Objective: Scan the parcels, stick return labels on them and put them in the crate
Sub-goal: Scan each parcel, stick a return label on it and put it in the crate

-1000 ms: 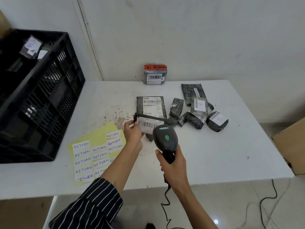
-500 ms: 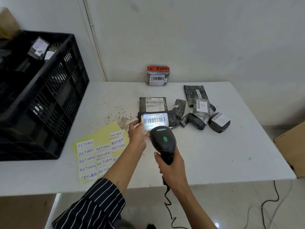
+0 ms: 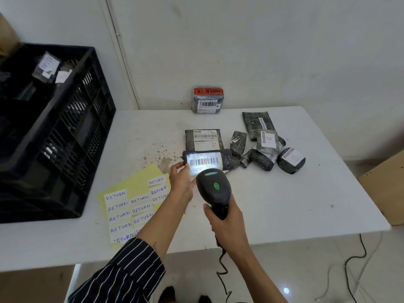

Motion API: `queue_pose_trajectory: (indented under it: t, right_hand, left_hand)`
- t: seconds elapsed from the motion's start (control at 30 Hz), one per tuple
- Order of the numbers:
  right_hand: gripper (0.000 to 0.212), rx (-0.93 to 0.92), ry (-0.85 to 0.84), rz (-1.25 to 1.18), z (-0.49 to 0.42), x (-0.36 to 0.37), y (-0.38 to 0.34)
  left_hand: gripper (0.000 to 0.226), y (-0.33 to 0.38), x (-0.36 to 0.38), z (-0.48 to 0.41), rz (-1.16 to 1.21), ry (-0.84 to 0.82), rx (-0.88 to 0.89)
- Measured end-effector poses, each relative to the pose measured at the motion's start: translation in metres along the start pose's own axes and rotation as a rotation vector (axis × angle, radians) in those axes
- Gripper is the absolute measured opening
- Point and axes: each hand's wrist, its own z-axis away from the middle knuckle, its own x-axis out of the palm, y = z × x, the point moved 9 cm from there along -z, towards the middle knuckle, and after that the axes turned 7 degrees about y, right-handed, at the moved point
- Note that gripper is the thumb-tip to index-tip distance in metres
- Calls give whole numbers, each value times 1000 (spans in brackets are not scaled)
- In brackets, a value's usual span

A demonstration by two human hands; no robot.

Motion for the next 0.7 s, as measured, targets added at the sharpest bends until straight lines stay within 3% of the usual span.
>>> queue_pose_trajectory:
  t: [0.7]
  right_hand:
    - [20, 50, 11, 34, 1, 15, 5]
  left_hand:
    - [12, -1, -4, -15, 15, -38, -50]
